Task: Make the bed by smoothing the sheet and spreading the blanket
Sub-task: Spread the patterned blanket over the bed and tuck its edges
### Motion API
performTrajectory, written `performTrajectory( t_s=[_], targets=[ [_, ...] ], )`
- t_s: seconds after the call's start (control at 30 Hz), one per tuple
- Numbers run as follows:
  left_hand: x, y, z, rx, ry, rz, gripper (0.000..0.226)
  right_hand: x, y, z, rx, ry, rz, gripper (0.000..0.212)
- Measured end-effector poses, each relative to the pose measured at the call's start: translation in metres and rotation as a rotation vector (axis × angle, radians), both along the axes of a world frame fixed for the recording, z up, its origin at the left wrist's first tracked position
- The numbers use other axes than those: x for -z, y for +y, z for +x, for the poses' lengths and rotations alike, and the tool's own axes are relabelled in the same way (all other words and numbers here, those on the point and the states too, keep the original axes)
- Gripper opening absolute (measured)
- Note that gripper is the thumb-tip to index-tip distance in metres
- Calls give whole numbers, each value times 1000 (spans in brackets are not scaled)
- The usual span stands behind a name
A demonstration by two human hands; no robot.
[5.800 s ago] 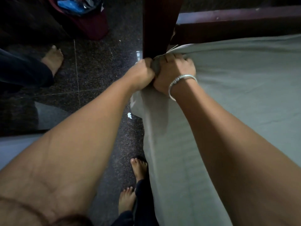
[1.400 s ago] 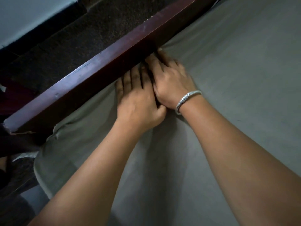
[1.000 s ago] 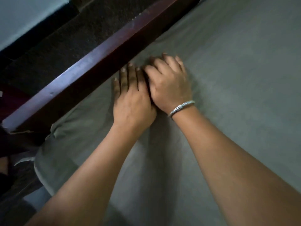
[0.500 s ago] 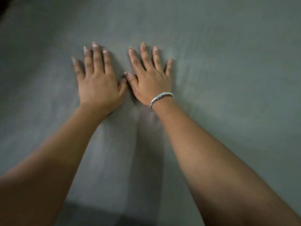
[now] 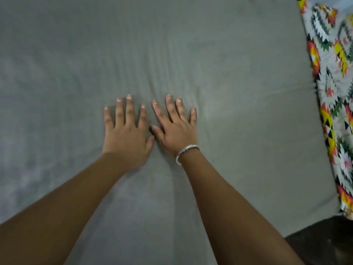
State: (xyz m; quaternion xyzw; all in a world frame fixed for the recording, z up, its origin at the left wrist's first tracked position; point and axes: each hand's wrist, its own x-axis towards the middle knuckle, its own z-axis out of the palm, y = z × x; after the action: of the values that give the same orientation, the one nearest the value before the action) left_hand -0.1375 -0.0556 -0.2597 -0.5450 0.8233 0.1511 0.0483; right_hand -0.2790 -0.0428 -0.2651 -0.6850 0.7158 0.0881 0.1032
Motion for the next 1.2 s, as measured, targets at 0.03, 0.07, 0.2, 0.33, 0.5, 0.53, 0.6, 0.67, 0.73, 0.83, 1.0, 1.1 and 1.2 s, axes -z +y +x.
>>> performTrajectory(
  t_s=[0.03, 0.07, 0.2, 0.33, 0.5, 0.53, 0.6, 0.67, 0.73, 0.83, 1.0, 1.1, 1.2],
  targets=[
    [0, 3, -16, 37, -15, 1, 77, 0, 4, -16, -8, 2, 4, 66],
    [1, 6, -33, 65, -30, 2, 76, 0, 8, -31, -10, 0, 3, 65],
    [3, 16, -107, 15, -54, 9, 81, 2, 25, -98, 85, -45, -10, 63],
    [7, 30, -187, 29, -46, -15, 87, 5, 46, -176, 142, -48, -29, 64],
    [12, 43, -272, 117, -71, -22, 85, 8, 69, -260, 157, -18, -24, 59],
    [13, 47, -290, 152, -73, -24, 85, 7, 74, -278, 162, -7, -19, 55],
    [14, 54, -321, 219, -60, -27, 83, 7, 86, -308, 194, -6, -4, 54],
    [14, 63, -348, 269, -50, -9, 82, 8, 102, -334, 259, -16, 6, 56],
    [13, 73, -375, 336, -49, 24, 82, 8, 122, -358, 356, -26, 11, 58],
    [5, 77, -409, 520, -36, 19, 87, 3, 147, -391, 430, -7, 31, 60],
    [1, 44, -451, 279, -30, -17, 86, -5, 141, -428, 245, -63, -121, 65],
    [10, 51, -509, 97, -105, 19, 80, 6, 141, -468, 151, -138, -100, 74],
    [20, 81, -576, 155, -52, -22, 70, 15, 162, -519, 264, -188, -183, 87]
  ],
)
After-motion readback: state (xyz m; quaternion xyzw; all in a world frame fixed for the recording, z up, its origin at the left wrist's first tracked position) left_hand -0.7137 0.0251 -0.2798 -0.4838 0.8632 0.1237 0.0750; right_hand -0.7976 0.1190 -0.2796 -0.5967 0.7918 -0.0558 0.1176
